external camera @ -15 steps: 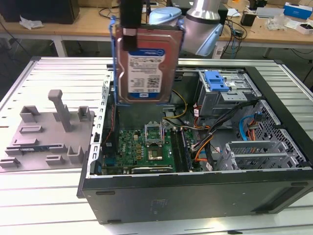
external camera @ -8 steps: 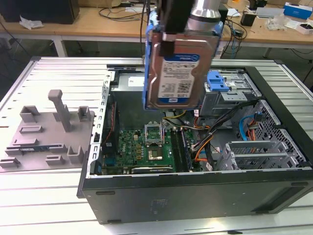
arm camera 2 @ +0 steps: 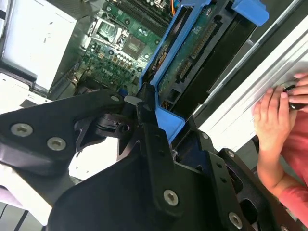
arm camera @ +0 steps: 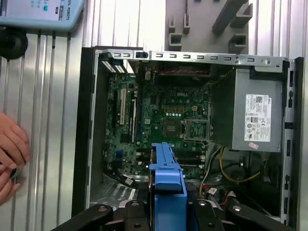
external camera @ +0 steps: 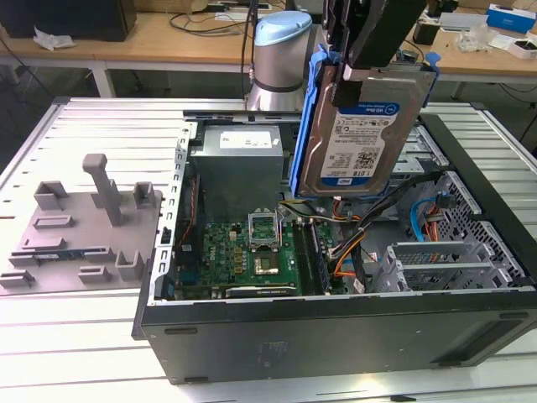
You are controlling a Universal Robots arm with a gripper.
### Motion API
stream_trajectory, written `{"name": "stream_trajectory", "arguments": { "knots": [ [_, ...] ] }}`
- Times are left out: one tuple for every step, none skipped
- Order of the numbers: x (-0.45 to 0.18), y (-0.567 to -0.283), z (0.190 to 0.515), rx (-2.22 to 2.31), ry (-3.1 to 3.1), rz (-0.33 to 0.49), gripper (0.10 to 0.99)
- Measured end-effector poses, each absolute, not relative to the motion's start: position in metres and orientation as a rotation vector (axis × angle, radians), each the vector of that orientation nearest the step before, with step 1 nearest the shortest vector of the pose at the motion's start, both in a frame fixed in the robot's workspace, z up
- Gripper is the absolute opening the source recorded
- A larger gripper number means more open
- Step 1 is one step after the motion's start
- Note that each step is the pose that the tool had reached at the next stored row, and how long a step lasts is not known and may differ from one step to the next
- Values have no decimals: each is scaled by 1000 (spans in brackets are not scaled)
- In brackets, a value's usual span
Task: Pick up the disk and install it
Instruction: 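Pick up the disk, then insert the disk into the insertion slot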
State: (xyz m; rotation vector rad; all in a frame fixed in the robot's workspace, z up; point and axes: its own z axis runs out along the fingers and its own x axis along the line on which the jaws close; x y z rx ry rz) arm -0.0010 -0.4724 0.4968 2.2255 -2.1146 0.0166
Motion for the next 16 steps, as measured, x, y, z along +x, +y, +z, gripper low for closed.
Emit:
{"name": "stream_trajectory", "arguments": {
  "knots": [
    [-1,-472,497,2225,-2114,17,369],
    [-1,-472,497,2225,-2114,17,369],
    [-1,-472,497,2225,-2114,17,369],
    [-1,-472,497,2225,-2114,18,369],
    [-1,-472,497,2225,-2114,18,369],
    [-1,-472,497,2225,-2114,18,369],
    [-1,-472,497,2225,-2114,18,369],
    [-1,-472,497,2225,-2114,18,369],
    [-1,-472,497,2224,-2113,20,369],
    [-1,-472,497,2224,-2113,20,369],
    [-1,-472,497,2224,-2113,20,369],
    [-1,-472,497,2224,-2113,20,369],
    [-1,-472,497,2224,-2113,20,369],
    [-1,-472,497,2224,-2113,20,369],
    [-1,-472,497,2224,-2113,20,369],
    [-1,-472,497,2224,-2113,20,369]
  ]
}}
